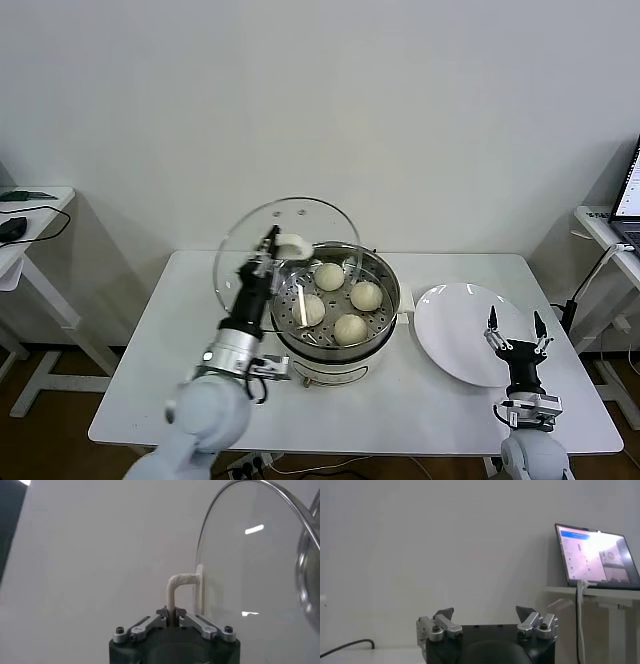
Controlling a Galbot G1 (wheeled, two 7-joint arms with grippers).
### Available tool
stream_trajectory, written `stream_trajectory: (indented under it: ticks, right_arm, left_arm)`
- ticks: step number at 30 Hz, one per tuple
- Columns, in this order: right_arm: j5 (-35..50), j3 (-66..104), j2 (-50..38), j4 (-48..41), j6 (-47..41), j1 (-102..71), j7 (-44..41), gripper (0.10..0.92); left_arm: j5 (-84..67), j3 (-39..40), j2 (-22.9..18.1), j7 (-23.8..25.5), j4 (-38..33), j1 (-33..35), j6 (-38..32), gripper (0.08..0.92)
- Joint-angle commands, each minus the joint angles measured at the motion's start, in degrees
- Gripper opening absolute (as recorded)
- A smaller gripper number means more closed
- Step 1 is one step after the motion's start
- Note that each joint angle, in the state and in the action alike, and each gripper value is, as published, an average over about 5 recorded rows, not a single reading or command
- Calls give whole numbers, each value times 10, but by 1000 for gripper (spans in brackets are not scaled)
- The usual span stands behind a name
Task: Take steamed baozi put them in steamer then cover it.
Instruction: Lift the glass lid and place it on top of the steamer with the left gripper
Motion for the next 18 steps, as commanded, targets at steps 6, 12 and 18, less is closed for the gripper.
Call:
stream_trajectory:
  ticks: [6,12,18]
  right_arm:
    - [-3,4,9,-5,0,0,-1,823]
    - [-3,3,11,-6,0,1,-2,823]
    - [-3,0,14,-11,1,5,-4,823]
  left_arm:
    - [95,159,-75,90,116,-90,70,185]
    - [149,145,-86,107,148,-90,68,185]
    - [159,133,-92,110,166,-93,64,185]
